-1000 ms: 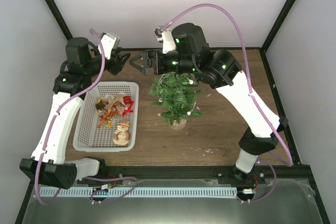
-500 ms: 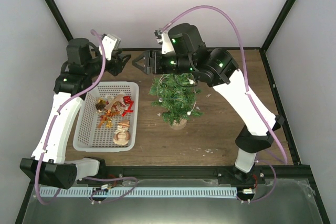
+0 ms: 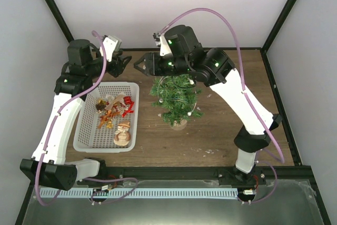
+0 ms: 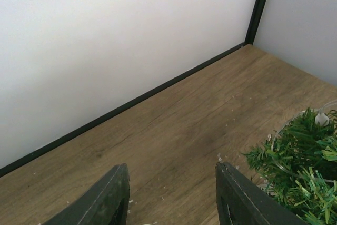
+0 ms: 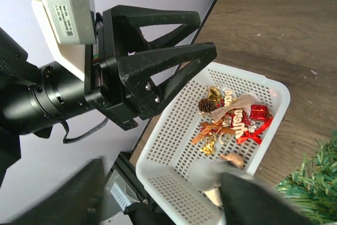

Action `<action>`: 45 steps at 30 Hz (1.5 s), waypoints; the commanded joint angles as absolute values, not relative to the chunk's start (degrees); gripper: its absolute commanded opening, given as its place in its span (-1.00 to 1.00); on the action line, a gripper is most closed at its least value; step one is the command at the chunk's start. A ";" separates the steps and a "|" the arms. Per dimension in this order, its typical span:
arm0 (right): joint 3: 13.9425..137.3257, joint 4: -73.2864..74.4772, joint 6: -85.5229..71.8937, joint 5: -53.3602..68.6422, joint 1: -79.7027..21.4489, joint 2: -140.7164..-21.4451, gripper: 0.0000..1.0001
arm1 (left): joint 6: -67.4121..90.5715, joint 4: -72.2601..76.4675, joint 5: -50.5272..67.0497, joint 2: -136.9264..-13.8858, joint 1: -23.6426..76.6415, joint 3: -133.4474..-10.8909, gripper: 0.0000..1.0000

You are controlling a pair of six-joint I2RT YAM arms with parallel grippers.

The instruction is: Decorate the small christmas tree

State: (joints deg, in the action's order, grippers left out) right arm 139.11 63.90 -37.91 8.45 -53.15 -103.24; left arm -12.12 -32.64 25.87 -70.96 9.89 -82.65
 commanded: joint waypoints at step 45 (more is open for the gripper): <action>139.70 62.19 -39.81 8.78 -53.61 -101.62 0.10 | -17.37 -41.73 55.45 -72.34 16.37 -88.78 -0.25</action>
State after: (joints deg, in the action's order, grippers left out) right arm 139.13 64.53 -39.31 9.54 -53.71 -101.60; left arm -18.81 -45.12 56.21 -74.06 16.19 -88.92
